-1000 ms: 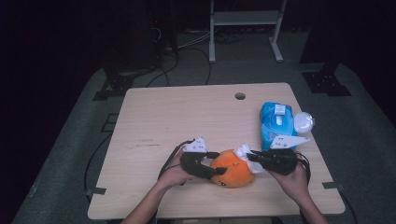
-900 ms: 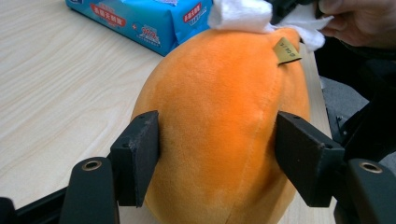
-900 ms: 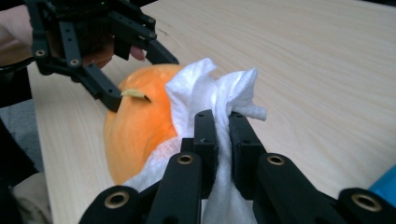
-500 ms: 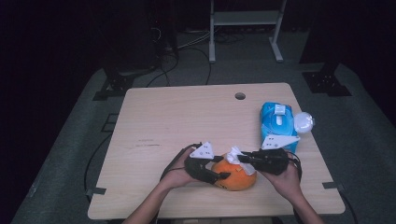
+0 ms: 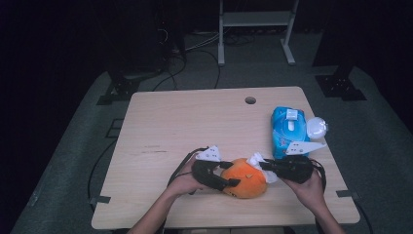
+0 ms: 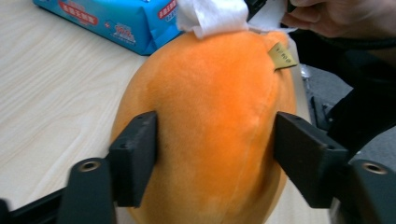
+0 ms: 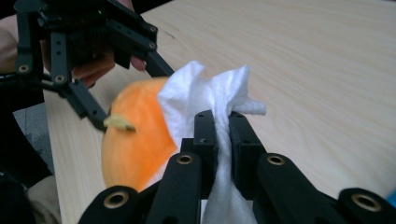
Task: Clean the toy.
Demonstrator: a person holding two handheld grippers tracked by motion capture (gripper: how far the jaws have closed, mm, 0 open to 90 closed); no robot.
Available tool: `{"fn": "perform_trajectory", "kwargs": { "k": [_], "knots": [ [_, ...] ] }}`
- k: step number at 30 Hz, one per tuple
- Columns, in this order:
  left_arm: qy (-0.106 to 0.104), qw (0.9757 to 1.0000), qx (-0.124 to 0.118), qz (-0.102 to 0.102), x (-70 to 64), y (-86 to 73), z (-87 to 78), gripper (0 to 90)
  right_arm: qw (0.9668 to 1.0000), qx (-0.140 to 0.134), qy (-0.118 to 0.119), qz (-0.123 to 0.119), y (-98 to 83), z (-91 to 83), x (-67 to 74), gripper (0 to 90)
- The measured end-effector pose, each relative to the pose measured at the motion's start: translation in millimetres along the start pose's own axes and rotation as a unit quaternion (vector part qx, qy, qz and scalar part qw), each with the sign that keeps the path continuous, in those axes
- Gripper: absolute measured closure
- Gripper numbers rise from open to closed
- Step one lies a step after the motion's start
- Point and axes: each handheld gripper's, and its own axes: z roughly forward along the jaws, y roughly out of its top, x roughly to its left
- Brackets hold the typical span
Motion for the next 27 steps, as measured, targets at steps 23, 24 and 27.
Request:
{"fn": "perform_trajectory", "kwargs": {
  "k": [23,24,27],
  "knots": [
    [0.048,0.9984,-0.01,0.028,-0.6,10.3,-3.9,57.8,0.9998,-0.008,0.018,-0.009,12.4,8.4,3.8,82.7],
    [0.065,0.9964,-0.016,0.052,-1.6,13.1,-5.4,59.0,0.9997,-0.013,0.016,-0.009,15.8,6.9,2.8,82.7],
    [0.089,0.9925,-0.032,0.078,0.7,18.9,-8.6,59.0,0.9995,-0.028,0.003,-0.015,25.9,6.0,1.9,82.7]
  ]
}}
